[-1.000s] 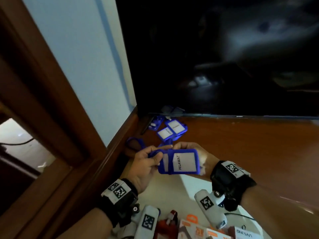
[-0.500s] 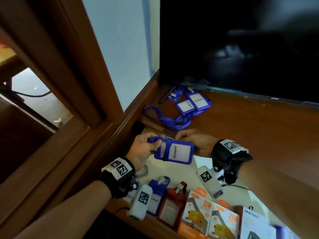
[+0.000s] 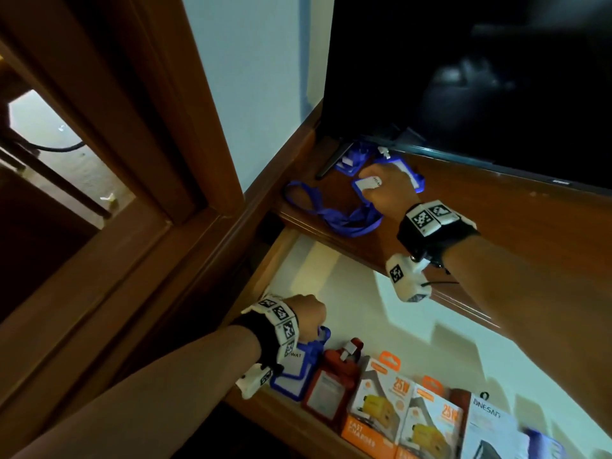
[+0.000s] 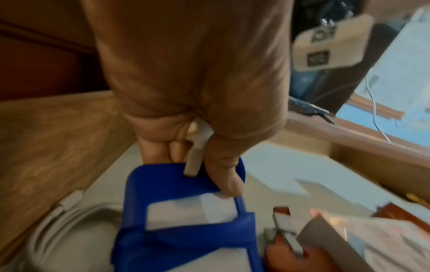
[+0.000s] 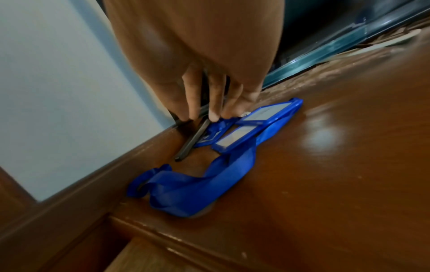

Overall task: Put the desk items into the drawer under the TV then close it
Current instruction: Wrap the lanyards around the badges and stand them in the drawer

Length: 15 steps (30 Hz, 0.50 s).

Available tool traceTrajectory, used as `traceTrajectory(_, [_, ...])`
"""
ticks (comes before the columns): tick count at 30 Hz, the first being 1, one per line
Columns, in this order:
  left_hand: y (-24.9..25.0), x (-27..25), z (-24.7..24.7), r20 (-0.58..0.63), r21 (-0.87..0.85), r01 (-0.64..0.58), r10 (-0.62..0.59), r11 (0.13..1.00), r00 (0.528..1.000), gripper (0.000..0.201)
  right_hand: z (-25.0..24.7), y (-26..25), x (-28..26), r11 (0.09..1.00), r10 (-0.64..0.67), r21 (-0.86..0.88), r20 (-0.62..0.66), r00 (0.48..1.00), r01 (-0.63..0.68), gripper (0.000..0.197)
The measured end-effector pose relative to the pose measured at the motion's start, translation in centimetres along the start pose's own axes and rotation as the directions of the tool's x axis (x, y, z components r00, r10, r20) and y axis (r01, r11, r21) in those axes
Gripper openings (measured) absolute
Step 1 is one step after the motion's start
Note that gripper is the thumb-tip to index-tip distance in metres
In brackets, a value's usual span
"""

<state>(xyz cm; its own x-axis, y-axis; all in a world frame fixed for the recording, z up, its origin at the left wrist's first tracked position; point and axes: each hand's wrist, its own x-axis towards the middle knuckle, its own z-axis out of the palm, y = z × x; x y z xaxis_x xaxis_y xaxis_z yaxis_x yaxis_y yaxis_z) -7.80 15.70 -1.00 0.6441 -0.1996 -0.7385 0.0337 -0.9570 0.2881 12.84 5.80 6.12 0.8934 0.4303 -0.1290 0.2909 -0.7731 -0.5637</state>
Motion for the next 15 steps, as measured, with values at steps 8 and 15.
traceTrajectory(8, [-0.3,1.8,2.6,-0.018,0.116,-0.024,0.027,0.993,0.999,0.022,2.2,0.2,1.6,0.907,0.193,-0.404,0.135,0.972,-0.124,0.074])
traceTrajectory(15, [-0.5,2.5,2.0,-0.146,-0.017,-0.021,0.018,1.0,0.989,0.062,3.8,-0.4,2.4,0.87,0.144,-0.478,0.013,0.989,-0.121,0.055])
